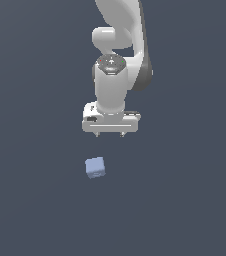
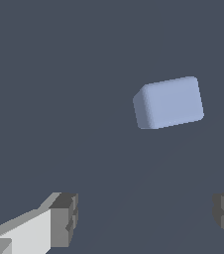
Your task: Pick up the object and move it to a goal position.
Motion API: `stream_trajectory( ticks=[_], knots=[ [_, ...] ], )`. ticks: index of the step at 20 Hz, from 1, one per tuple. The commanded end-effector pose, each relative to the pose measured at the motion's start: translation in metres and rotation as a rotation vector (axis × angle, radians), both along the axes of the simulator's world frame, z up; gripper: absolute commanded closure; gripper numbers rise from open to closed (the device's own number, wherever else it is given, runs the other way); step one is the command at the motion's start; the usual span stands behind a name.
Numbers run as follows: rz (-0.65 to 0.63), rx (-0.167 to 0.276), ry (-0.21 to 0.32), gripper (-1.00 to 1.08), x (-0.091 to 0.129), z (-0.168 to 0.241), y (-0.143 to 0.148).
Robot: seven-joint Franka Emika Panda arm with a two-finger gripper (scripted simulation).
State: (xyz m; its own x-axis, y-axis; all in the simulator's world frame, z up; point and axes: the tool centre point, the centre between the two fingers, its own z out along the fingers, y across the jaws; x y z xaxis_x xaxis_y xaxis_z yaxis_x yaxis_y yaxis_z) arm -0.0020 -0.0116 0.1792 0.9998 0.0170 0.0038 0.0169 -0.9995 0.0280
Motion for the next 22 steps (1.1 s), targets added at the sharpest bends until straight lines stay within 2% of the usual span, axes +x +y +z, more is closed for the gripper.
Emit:
stream_trajectory(
  ticks=[1,10,16,22],
  knots=[
    [0.0,0.0,0.0,-0.92,0.0,0.0,0.0],
    [0.041,-0.012,-0.048,-0.92,0.01,0.02,0.007],
    [0.025,-0.01,-0.046,-0.92,0.01,0.018,0.006],
    [-0.048,-0.004,-0.044,-0.92,0.015,0.014,0.002]
  ],
)
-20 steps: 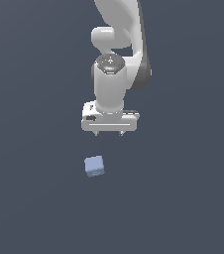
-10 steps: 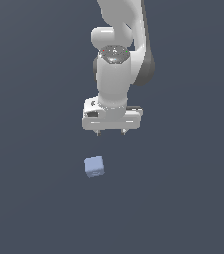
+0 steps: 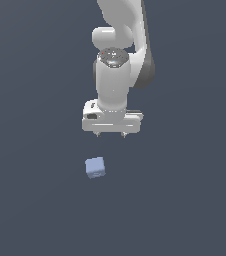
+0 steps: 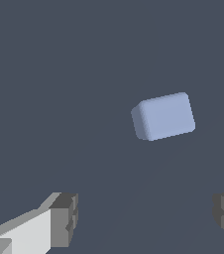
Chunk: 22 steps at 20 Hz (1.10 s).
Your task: Pick up the object and move it to a goal position.
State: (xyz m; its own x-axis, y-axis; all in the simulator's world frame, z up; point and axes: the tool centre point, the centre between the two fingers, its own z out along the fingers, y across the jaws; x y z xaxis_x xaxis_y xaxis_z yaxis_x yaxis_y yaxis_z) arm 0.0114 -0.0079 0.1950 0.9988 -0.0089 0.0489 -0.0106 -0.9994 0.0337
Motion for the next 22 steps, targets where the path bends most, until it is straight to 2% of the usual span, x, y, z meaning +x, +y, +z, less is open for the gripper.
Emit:
stream_trajectory(
  ticks=[1,8,22],
  knots=[
    [-0.039,0.004,0.001,-0.92,0.002,-0.002,-0.002],
    [-0.205,0.019,0.005,-0.92,0.012,-0.013,-0.011],
    [-0.643,0.047,0.015,-0.92,0.036,-0.041,-0.034]
  ],
)
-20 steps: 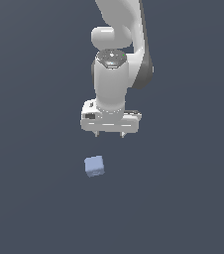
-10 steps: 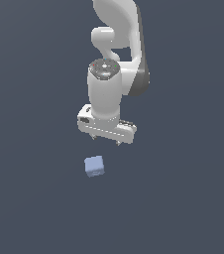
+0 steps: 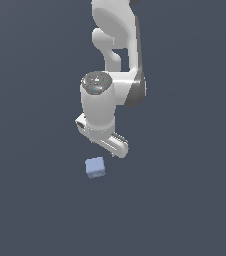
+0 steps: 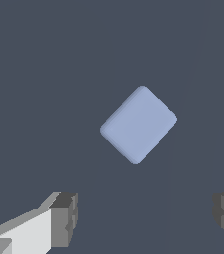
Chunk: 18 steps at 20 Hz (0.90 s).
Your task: Pick up the object and move it to a goal position.
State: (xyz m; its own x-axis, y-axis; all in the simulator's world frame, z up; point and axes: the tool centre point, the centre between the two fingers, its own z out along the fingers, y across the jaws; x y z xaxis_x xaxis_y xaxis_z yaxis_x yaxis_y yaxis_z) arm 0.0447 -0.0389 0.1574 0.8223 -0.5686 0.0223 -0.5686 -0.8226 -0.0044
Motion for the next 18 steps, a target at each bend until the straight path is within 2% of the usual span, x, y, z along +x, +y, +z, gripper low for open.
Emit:
stream_trajectory(
  ticks=[1,18],
  knots=[
    [-0.08,0.004,0.002,-0.92,0.004,-0.005,-0.004],
    [-0.584,0.016,0.014,-0.92,0.028,-0.04,-0.03]
  ],
)
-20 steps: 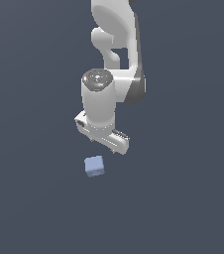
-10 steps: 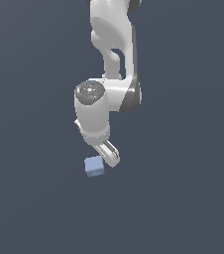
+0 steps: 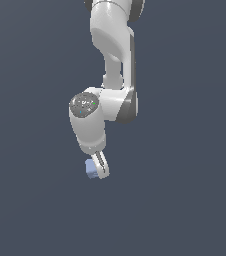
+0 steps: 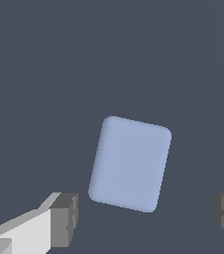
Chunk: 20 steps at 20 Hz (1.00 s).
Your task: Pick up the object and move it to a goal position.
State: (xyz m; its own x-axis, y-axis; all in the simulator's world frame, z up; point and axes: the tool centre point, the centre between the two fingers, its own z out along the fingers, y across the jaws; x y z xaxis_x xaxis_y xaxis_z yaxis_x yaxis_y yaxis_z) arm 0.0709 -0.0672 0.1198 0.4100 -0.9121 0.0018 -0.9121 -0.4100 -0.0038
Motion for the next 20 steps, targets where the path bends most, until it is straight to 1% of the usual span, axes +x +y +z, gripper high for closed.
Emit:
stream_trajectory(
  ticks=[1,5,10,20],
  knots=[
    [-0.062,0.0,0.001,-0.92,0.003,-0.004,-0.003],
    [-0.136,0.001,0.003,-0.92,0.006,-0.01,-0.007],
    [-0.193,0.001,0.004,-0.92,0.008,-0.014,-0.009],
    [-0.207,0.001,0.004,-0.92,0.009,-0.022,-0.01]
  ],
)
